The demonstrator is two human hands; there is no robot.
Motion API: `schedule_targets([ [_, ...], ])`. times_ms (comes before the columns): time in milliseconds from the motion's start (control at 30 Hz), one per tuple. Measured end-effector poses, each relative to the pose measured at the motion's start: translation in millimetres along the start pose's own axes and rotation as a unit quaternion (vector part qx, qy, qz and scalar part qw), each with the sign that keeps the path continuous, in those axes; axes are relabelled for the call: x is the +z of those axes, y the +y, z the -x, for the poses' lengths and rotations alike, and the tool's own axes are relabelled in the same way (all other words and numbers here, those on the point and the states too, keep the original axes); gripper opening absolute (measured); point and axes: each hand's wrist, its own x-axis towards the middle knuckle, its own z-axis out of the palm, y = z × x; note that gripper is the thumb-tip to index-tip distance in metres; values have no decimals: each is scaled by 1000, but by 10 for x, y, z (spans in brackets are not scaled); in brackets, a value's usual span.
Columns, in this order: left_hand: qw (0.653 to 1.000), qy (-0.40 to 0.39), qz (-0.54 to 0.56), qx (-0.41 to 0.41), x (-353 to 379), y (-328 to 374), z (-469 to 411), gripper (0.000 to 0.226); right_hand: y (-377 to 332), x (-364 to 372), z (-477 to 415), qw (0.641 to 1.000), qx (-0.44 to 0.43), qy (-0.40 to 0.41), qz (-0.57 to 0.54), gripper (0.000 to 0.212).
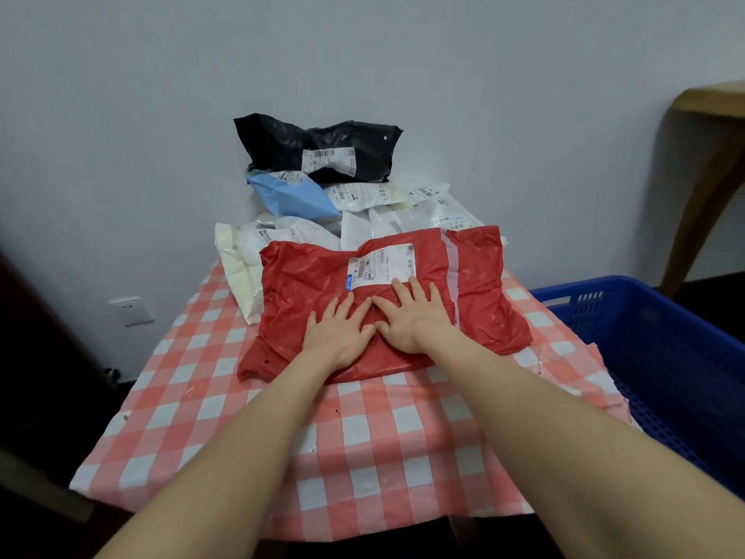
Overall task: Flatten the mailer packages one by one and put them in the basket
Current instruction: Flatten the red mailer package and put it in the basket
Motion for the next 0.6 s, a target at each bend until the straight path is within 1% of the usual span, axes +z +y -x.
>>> schedule_targets([
  [67,1000,6,24,-8,-59,-9,-28,55,37,-85,4,999,-9,1,-52,57],
  [100,999,23,36,-12,-97,-4,-54,55,73,-142,7,996,-6,22,-92,57],
  [133,998,46,45,-15,-123,4,-78,57,112,-196,7,989,10,62,-134,54],
  [200,996,76,52,-6,-187,73,-142,58,223,-306,11,967,80,159,-184,48],
  [233,995,78,56,2,-214,123,-182,58,291,-352,7,955,122,183,-197,47],
  [267,996,73,59,8,-232,174,-222,58,357,-385,5,946,162,184,-211,48],
  [333,996,63,58,2,-258,251,-297,59,475,-417,-24,933,225,144,-241,63],
  [400,996,46,70,-16,-257,298,-372,60,545,-416,-51,922,259,102,-268,79],
  [433,996,34,79,-23,-240,319,-398,60,556,-403,-73,921,266,91,-271,80],
  [533,996,19,80,-27,-154,384,-409,58,521,-343,-130,924,275,84,-252,68],
  [600,997,26,71,-25,-117,392,-407,57,485,-331,-145,925,282,82,-240,50],
])
